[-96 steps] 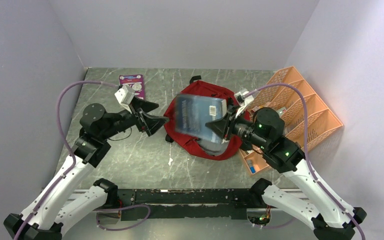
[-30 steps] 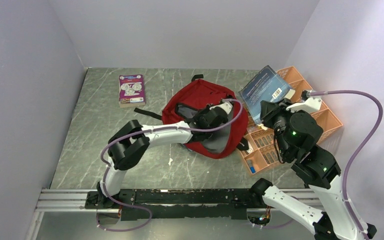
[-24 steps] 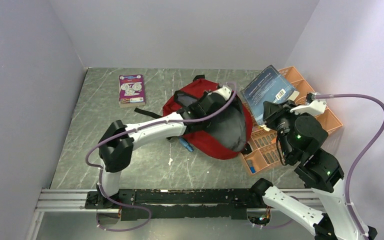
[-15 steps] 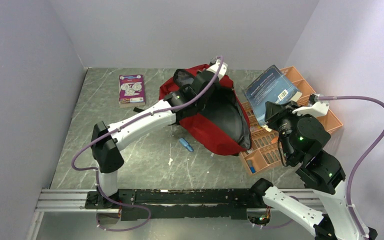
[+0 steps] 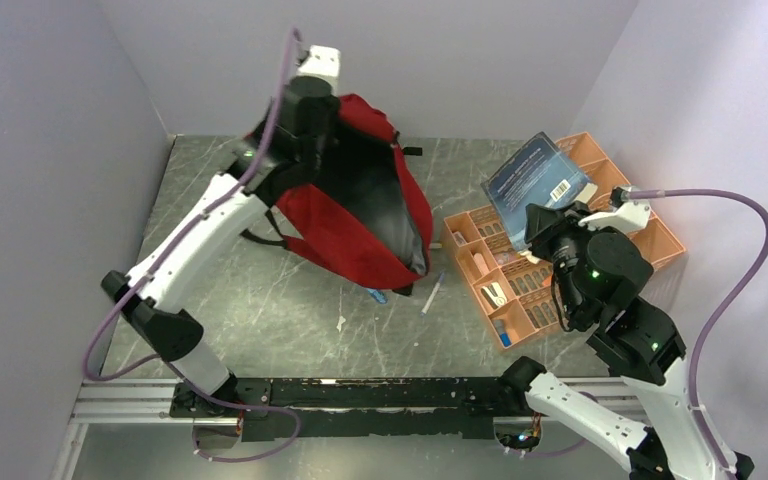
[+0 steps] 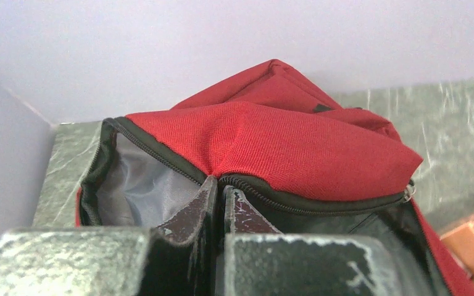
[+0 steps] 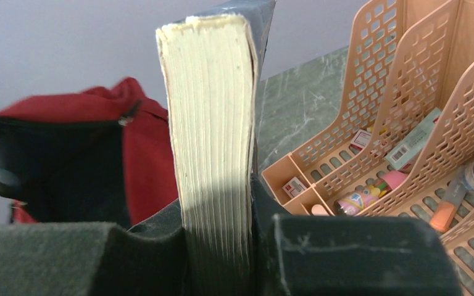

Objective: Pack the student bag
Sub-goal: Pick up the student bag at the center of the board, then place the student bag at the center of the board.

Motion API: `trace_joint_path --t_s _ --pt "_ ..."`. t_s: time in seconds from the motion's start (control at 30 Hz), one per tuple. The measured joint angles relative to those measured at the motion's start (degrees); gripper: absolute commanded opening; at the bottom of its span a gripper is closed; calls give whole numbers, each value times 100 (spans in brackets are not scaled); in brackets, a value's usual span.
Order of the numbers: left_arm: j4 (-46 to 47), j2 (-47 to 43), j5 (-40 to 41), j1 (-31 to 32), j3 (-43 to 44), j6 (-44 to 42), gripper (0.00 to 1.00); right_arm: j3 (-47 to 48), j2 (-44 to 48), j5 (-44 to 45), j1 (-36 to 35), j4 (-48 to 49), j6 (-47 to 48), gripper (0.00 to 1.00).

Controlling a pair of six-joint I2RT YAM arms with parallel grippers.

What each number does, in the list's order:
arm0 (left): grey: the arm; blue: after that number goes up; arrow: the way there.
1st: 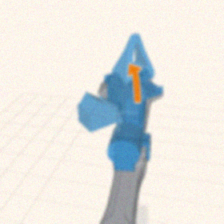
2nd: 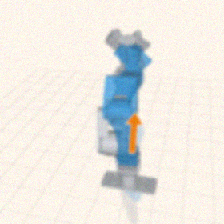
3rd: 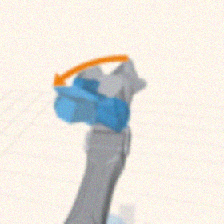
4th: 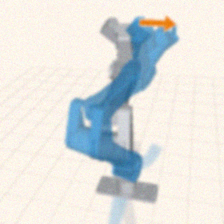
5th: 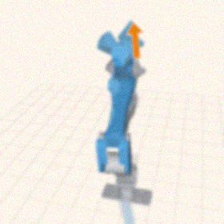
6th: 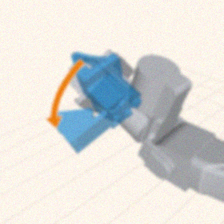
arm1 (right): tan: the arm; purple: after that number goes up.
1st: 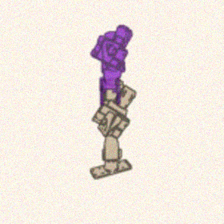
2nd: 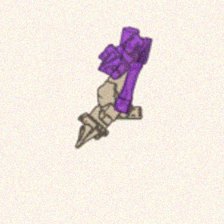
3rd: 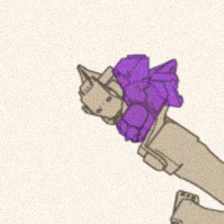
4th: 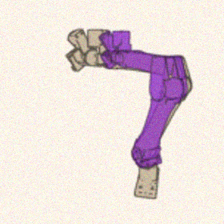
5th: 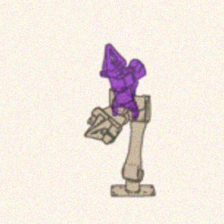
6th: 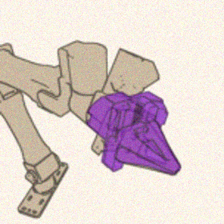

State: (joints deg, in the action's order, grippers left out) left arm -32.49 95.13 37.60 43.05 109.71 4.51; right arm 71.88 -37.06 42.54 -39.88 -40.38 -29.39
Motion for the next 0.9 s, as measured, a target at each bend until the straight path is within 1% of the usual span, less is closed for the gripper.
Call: trace_joint_path --t_s 0.23,0.37,0.47,0.63,0.73,0.77,0.9 --pt "-214 -570 122 -726 424 225 5 -138 -120 -168 0 -15 -48 0" --pt "-466 -688 385 -914 420 323 5 -205 -175 -278 0 -22 -83 0" --pt "-597 -780 599 -1069 199 402 5 -236 -227 -387 0 -15 -105 0" --pt "-837 -1110 769 -1491 -612 660 5 -391 -282 -614 0 24 -170 0" --pt "-911 -1432 708 -1668 -1397 914 5 -520 -339 -787 0 31 -212 0" --pt "-929 -1513 656 -1681 -1609 979 5 -557 -361 -844 0 39 -219 0" --pt "-876 -1987 131 -1685 -2953 1362 5 -726 -452 -1246 0 138 -232 0"
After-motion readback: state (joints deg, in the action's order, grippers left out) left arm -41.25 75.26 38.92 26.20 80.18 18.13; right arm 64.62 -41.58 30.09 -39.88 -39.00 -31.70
